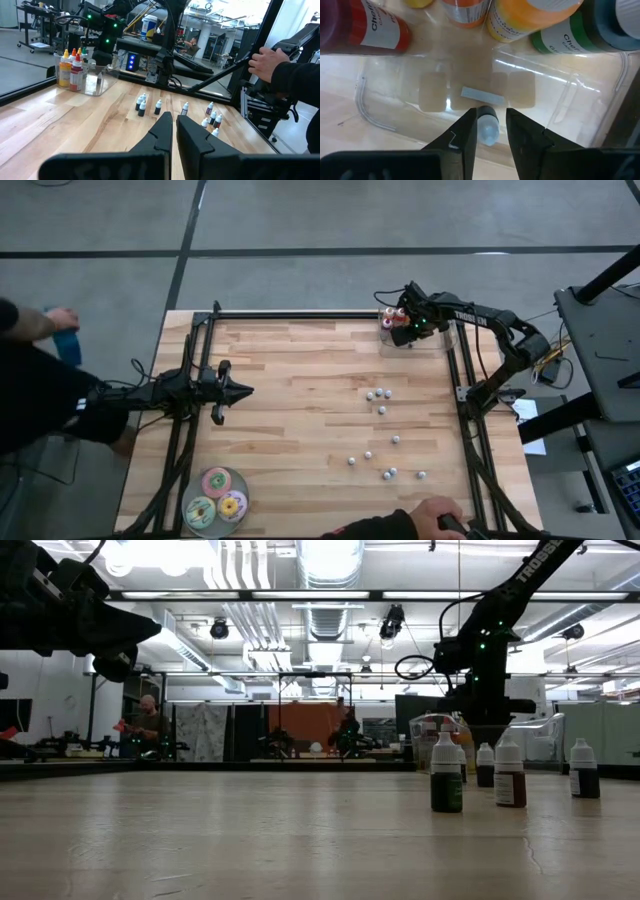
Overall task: Pick & Place food coloring
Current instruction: Put the top small red food coloring bottle into the bin
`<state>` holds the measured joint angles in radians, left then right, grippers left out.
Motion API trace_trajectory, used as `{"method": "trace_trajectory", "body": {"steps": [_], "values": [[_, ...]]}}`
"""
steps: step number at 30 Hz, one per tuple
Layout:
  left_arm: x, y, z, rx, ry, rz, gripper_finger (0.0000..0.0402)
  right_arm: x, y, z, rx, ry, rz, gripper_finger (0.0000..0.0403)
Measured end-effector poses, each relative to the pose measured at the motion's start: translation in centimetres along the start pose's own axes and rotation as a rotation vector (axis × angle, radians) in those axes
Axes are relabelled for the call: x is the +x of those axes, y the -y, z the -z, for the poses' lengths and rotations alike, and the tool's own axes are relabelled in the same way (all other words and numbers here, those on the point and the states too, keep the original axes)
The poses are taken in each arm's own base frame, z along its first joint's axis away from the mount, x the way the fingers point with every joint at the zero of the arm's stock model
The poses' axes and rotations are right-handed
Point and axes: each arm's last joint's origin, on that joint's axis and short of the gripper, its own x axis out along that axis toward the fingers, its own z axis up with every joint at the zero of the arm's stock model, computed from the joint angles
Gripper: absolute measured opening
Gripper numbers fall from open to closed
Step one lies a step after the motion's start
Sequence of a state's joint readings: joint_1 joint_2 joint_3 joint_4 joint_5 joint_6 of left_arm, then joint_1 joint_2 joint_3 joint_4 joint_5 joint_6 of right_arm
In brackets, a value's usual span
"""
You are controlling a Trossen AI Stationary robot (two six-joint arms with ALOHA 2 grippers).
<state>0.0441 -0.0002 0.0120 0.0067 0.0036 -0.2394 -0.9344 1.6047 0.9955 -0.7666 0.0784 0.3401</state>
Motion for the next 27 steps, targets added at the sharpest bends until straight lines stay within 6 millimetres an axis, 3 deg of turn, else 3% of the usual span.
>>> {"method": "trace_trajectory", "body": {"steps": [8,19,27], "values": [[0.0,0.0,0.0,0.000,0.000,0.000,0.0000,-1.3,0.1,-0.1,0.002,0.041,-0.014,0.0107],[0.0,0.0,0.0,0.000,0.000,0.000,0.0000,-5.2,-0.5,0.9,-0.036,0.169,-0.074,0.0126],[0.0,0.0,0.0,0.000,0.001,0.000,0.0000,-8.2,-1.3,2.1,-0.186,0.276,-0.122,0.0143]]}}
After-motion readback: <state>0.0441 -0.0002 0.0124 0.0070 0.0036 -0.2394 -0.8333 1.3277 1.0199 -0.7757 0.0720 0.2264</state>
